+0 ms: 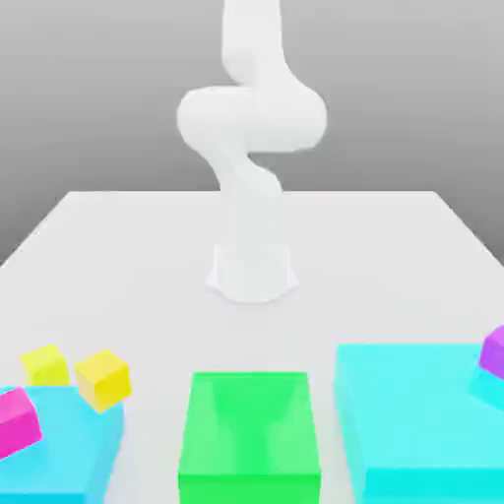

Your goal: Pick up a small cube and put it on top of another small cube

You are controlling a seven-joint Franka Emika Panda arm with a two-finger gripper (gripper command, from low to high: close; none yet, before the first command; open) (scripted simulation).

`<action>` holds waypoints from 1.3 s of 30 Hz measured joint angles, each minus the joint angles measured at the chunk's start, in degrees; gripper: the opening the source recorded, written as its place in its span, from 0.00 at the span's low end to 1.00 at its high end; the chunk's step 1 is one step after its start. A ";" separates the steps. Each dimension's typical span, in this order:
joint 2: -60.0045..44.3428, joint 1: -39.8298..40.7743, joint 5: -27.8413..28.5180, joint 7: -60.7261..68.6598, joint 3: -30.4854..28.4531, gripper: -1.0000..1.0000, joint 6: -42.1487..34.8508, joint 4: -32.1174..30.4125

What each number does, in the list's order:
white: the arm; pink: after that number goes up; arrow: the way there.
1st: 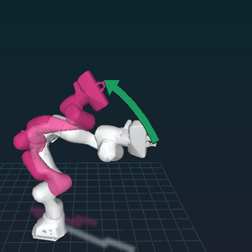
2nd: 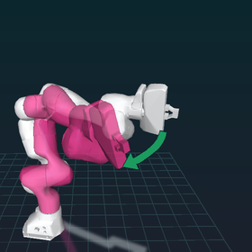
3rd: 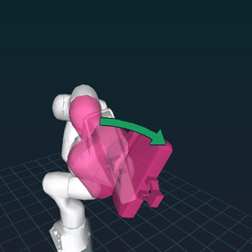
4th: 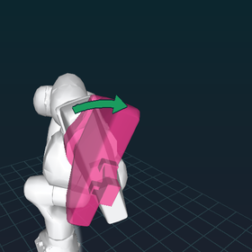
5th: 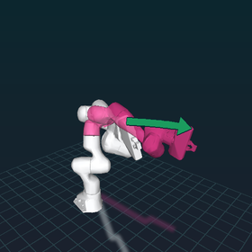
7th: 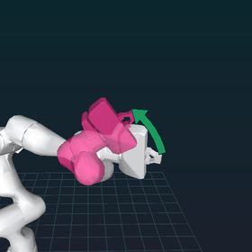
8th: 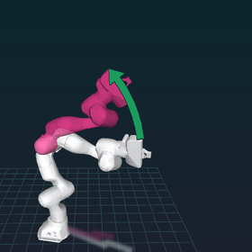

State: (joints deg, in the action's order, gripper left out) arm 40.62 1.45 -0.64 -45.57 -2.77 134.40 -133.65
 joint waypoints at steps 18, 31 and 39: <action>-37.72 12.70 -7.83 4.45 -19.65 0.50 18.94 -13.52; -61.41 27.84 -22.37 15.05 -10.81 0.00 33.55 -14.92; -58.61 25.82 -19.24 12.65 -13.51 0.00 31.51 -15.64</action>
State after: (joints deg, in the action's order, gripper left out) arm -17.99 27.27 -19.88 -32.92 -16.28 165.91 -149.29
